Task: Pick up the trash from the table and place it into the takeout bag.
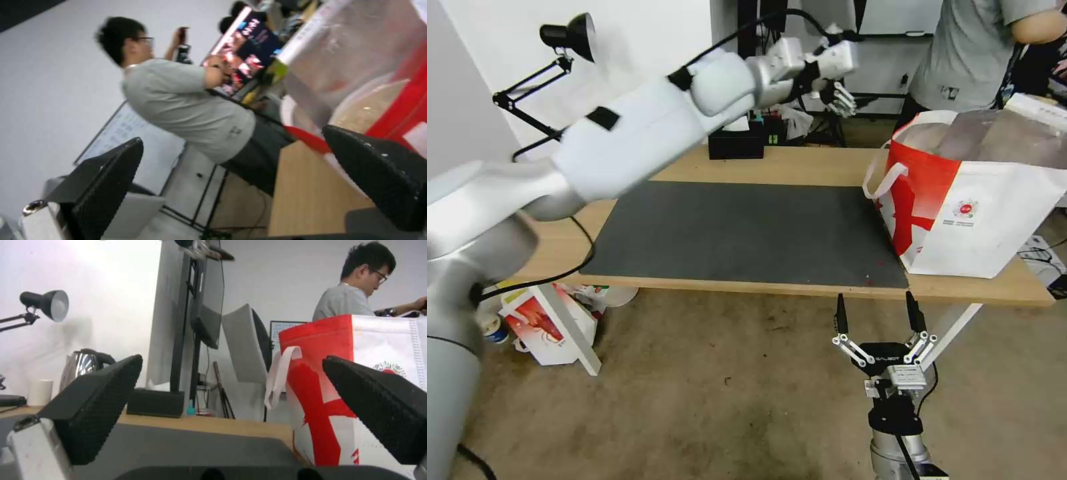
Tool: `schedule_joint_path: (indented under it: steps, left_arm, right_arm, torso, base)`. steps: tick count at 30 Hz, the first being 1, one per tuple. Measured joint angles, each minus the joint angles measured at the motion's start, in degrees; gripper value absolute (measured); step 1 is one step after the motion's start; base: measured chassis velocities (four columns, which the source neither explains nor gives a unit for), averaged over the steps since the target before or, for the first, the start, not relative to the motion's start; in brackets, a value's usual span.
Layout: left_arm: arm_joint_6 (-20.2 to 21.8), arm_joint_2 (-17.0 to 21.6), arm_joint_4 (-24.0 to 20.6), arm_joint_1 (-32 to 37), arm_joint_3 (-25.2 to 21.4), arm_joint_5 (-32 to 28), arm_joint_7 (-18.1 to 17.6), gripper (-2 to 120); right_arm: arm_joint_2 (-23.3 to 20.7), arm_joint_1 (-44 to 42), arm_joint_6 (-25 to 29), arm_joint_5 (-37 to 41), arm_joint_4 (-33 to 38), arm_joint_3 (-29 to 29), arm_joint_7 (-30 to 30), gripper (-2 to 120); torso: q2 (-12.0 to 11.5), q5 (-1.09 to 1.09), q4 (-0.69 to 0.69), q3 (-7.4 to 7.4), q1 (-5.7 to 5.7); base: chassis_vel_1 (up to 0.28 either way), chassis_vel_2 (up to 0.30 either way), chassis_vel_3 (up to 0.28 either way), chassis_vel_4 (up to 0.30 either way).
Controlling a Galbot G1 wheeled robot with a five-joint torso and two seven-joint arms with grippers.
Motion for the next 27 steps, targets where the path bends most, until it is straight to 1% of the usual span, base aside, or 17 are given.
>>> schedule_joint_path:
  steps: [3,4,6,8,9,11,12,14,15,18,19,21,22,24,25,26,27]
  left_arm:
    - [1.44,5.41,-6.37,0.69,-1.16,-2.69,-5.20,100]
    - [1.44,5.41,-6.37,0.69,-1.16,-2.69,-5.20,100]
    - [2.14,10.77,-11.35,2.08,-3.39,-4.97,-8.98,100]
    - [2.26,14.02,-13.78,2.86,-4.43,-5.52,-10.21,100]
    - [2.26,14.02,-13.78,2.86,-4.43,-5.52,-10.21,100]
    - [2.53,17.73,-16.63,3.91,-5.37,-5.94,-11.72,100]
    - [2.53,17.73,-16.63,3.91,-5.37,-5.94,-11.72,100]
    - [2.67,20.89,-19.06,5.36,-6.61,-6.10,-13.00,100]
    - [2.67,20.89,-19.06,5.36,-6.61,-6.10,-13.00,100]
    - [2.58,24.99,-21.64,9.53,-11.19,-6.04,-13.73,100]
    - [2.58,24.99,-21.64,9.53,-11.19,-6.04,-13.73,100]
    - [1.71,27.63,-23.35,12.93,-15.98,-5.64,-13.31,100]
    - [1.71,27.63,-23.35,12.93,-15.98,-5.64,-13.31,100]
    - [0.66,30.34,-25.35,17.58,-22.14,-5.21,-12.60,100]
    - [0.66,30.34,-25.35,17.58,-22.14,-5.21,-12.60,100]
    - [0.50,31.17,-26.11,19.46,-24.14,-5.12,-12.47,100]
    - [0.29,33.08,-28.01,24.48,-29.13,-5.00,-12.26,100]
  right_arm:
    - [0.00,0.00,0.00,0.00,0.00,0.00,0.00,100]
    - [0.00,0.00,0.00,0.00,0.00,0.00,0.00,100]
    - [0.00,0.00,0.00,0.00,0.00,0.00,0.00,100]
    - [0.00,0.00,0.00,0.00,0.00,0.00,0.00,100]
    - [0.00,0.00,0.00,0.00,0.00,0.00,0.00,100]
    - [0.00,0.00,0.00,0.00,0.00,0.00,0.00,100]
    - [0.00,0.00,0.00,0.00,0.00,0.00,0.00,100]
    - [0.00,0.00,0.00,0.00,0.00,0.00,0.00,100]
    - [0.00,0.00,0.00,0.00,0.00,0.00,0.00,100]
    - [0.00,0.00,0.00,0.01,0.00,0.00,0.00,100]
    - [0.00,0.00,0.00,0.01,0.00,0.00,0.00,100]
    - [0.00,0.01,0.00,0.00,0.00,0.00,0.00,100]
    - [0.00,0.01,0.00,0.00,0.00,0.00,0.00,100]
    - [0.00,0.00,0.00,0.00,0.00,0.00,0.00,100]
    - [0.00,0.00,0.00,0.00,0.00,0.00,0.00,100]
    - [0.00,0.00,0.00,0.00,0.00,0.00,0.00,100]
    - [-0.01,0.00,0.00,0.00,0.00,0.00,0.00,100]
  torso:
    - [0.00,0.00,0.00,0.00,0.00]
    - [0.00,0.00,0.00,0.00,0.00]
    - [0.00,0.01,-0.01,0.00,0.00]
    - [0.00,0.00,0.01,0.00,0.00]
    - [0.00,0.00,0.01,0.00,0.00]
    - [0.00,0.00,0.01,0.00,0.00]
    - [0.00,0.00,0.01,0.00,0.00]
    - [0.00,0.00,0.00,0.00,0.00]
    - [0.00,0.00,0.00,0.00,0.00]
    - [0.00,0.00,0.00,0.00,0.00]
    - [0.00,0.00,0.00,0.00,0.00]
    - [0.01,0.01,-0.01,-0.01,0.00]
    - [0.01,0.01,-0.01,-0.01,0.00]
    - [0.01,0.02,-0.02,-0.01,0.00]
    - [0.01,0.02,-0.02,-0.01,0.00]
    - [0.01,0.02,-0.01,-0.01,0.00]
    - [0.01,-0.02,0.01,0.00,0.00]
  base:
    - [0.000,0.000,0.000,0.000]
    - [0.000,0.000,0.000,0.000]
    - [0.000,0.000,0.000,0.000]
    - [0.000,0.000,0.000,0.000]
    - [0.000,0.000,0.000,0.000]
    - [0.000,0.000,0.000,0.000]
    - [0.000,0.000,0.000,0.000]
    - [0.000,0.000,0.000,0.000]
    - [0.000,0.000,0.000,0.000]
    - [0.000,0.000,0.000,0.000]
    - [0.000,0.000,0.000,0.000]
    - [0.000,0.000,0.000,0.000]
    - [0.000,0.000,0.000,0.000]
    - [0.000,0.000,0.000,0.000]
    - [0.000,0.000,0.000,0.000]
    - [0.000,0.000,0.000,0.000]
    - [0.000,0.000,0.000,0.000]
